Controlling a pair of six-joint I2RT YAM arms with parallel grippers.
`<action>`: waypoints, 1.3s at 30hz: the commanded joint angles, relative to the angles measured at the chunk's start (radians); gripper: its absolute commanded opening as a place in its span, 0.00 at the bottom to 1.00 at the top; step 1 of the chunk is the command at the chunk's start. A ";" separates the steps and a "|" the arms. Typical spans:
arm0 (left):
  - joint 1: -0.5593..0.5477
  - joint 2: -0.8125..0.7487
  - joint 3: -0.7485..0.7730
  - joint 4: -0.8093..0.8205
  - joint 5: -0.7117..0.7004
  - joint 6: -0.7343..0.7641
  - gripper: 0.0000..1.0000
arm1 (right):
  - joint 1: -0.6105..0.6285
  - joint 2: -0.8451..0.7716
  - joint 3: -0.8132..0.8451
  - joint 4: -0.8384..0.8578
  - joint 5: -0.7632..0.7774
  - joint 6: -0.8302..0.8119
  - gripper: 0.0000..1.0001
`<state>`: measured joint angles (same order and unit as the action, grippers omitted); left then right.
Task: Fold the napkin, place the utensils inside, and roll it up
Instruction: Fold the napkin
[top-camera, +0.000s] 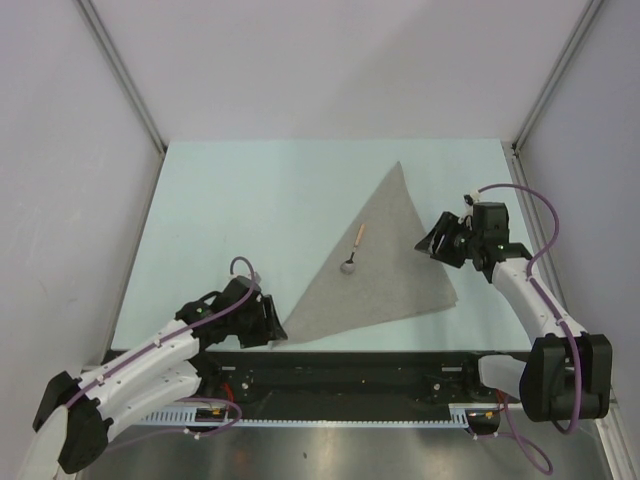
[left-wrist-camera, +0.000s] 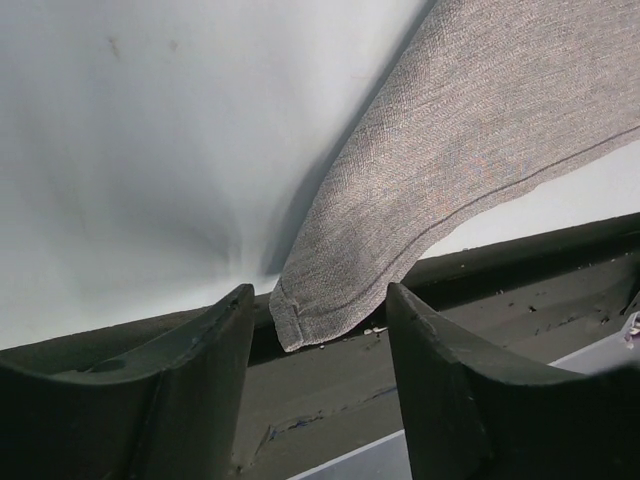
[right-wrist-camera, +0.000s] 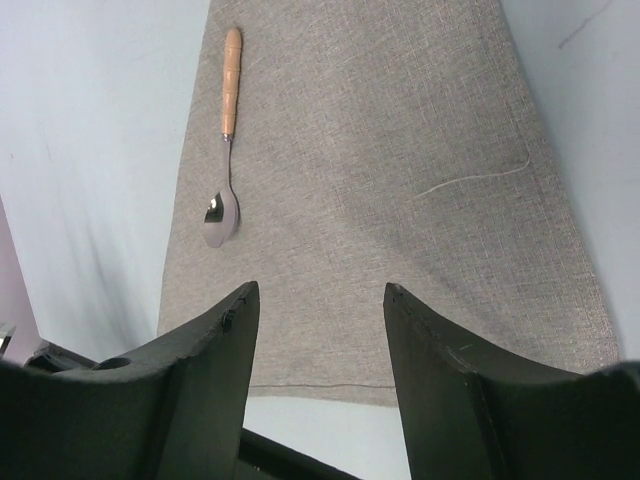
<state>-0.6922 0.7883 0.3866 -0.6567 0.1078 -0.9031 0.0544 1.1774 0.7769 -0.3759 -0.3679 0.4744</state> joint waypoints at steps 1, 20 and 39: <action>-0.007 -0.009 -0.006 0.020 0.007 -0.031 0.58 | -0.011 -0.030 -0.011 0.026 -0.025 -0.022 0.58; -0.009 0.020 -0.034 0.072 0.044 -0.031 0.44 | -0.024 -0.035 -0.031 0.025 -0.023 -0.025 0.58; -0.007 0.068 0.023 0.200 0.110 0.032 0.02 | -0.030 -0.032 -0.036 0.012 -0.009 -0.042 0.58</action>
<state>-0.6945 0.8242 0.3515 -0.5282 0.1864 -0.9073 0.0303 1.1664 0.7403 -0.3691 -0.3752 0.4503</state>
